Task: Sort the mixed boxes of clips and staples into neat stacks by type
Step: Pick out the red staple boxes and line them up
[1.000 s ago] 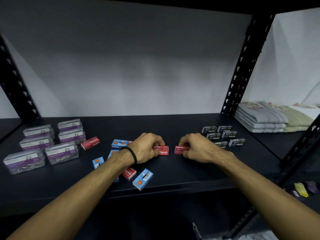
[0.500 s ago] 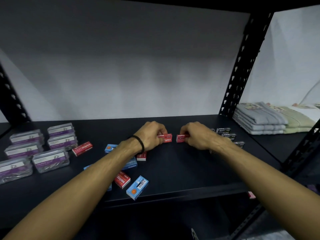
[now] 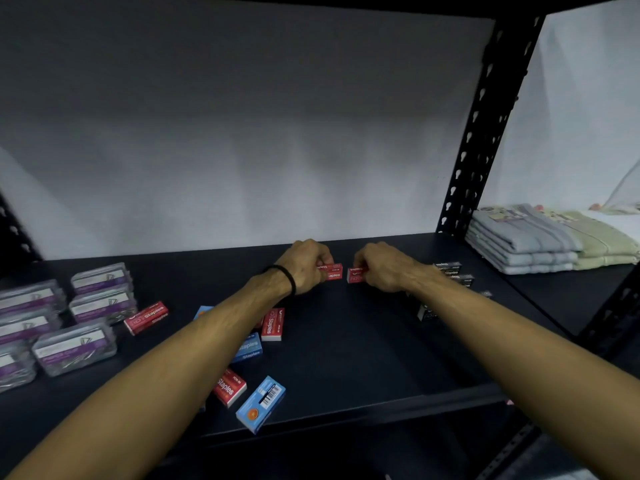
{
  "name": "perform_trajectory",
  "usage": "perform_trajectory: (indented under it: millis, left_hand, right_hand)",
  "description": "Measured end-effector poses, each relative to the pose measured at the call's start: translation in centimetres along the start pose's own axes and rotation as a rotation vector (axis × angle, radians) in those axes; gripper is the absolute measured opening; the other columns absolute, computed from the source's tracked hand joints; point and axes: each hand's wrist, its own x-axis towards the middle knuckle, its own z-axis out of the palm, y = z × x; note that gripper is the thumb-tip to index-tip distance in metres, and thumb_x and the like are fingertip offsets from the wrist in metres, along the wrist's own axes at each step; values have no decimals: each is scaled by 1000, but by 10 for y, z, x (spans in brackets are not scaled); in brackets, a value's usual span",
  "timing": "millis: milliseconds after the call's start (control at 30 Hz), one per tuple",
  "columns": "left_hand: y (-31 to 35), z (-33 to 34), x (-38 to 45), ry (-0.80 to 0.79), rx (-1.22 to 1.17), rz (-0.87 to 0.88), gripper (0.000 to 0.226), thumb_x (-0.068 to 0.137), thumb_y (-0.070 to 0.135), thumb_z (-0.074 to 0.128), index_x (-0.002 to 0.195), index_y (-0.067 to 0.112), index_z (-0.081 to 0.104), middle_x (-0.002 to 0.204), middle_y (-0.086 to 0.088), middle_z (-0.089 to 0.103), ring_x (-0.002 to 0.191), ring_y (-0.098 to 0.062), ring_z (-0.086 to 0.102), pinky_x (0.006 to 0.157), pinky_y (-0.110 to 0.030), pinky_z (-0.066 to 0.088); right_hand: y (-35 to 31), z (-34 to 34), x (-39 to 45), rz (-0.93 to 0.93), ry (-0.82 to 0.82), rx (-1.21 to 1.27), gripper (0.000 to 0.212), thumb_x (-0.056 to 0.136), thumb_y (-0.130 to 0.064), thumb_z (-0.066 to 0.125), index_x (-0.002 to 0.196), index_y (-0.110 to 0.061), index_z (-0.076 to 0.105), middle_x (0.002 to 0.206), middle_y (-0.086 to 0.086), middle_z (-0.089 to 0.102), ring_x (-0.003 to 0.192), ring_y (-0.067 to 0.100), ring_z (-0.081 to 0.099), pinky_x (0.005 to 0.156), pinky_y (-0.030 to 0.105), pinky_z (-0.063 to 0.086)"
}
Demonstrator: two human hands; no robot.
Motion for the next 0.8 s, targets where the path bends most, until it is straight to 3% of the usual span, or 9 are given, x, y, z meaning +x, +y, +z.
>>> perform_trajectory:
  millis: [533, 800]
  left_hand:
    - [-12, 5, 5, -42, -5, -18, 21, 85, 16, 71, 106, 16, 68, 104, -1, 67, 93, -13, 62, 86, -28, 52]
    - [-16, -8, -7, -46, -8, -43, 49, 84, 32, 72, 128, 20, 56, 110, 1, 60, 97, -13, 56, 84, -24, 44]
  right_hand:
    - [1, 1, 6, -8, 0, -8, 16, 90, -7, 57, 99, -14, 68, 97, 2, 66, 88, 19, 62, 77, 31, 50]
    - [1, -2, -4, 4, 76, -46, 34, 88, -12, 64, 122, -16, 61, 123, 5, 53, 105, 24, 58, 77, 28, 43]
